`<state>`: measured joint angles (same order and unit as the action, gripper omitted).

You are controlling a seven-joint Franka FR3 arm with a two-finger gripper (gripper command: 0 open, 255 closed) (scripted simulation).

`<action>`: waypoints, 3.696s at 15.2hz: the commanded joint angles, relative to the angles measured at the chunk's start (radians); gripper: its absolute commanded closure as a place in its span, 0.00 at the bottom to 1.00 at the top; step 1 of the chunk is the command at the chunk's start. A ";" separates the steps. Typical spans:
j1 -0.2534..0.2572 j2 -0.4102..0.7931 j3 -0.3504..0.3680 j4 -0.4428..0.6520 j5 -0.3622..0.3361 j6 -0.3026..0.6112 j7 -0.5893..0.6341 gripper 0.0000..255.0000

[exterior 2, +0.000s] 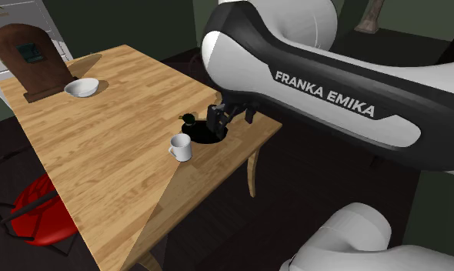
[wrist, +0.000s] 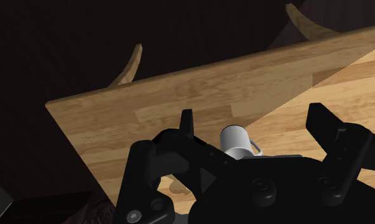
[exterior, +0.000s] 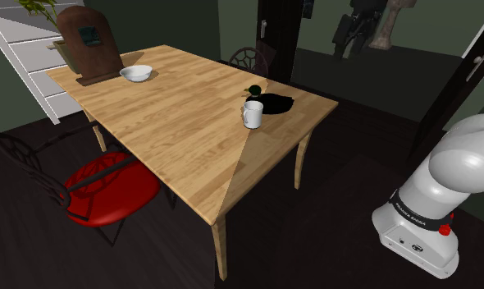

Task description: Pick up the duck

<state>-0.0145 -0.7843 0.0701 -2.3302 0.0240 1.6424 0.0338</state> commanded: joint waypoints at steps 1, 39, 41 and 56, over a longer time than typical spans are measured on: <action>0.000 0.000 0.000 0.000 0.000 0.000 0.000 0.00; -0.069 1.429 -0.087 1.038 0.137 0.316 -0.232 0.00; -0.069 1.436 -0.086 1.022 0.138 0.339 -0.235 0.00; -0.069 1.451 -0.085 0.999 0.141 0.377 -0.241 1.00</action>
<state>-0.0834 0.6650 -0.0154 -1.3317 0.1646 2.0204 -0.2071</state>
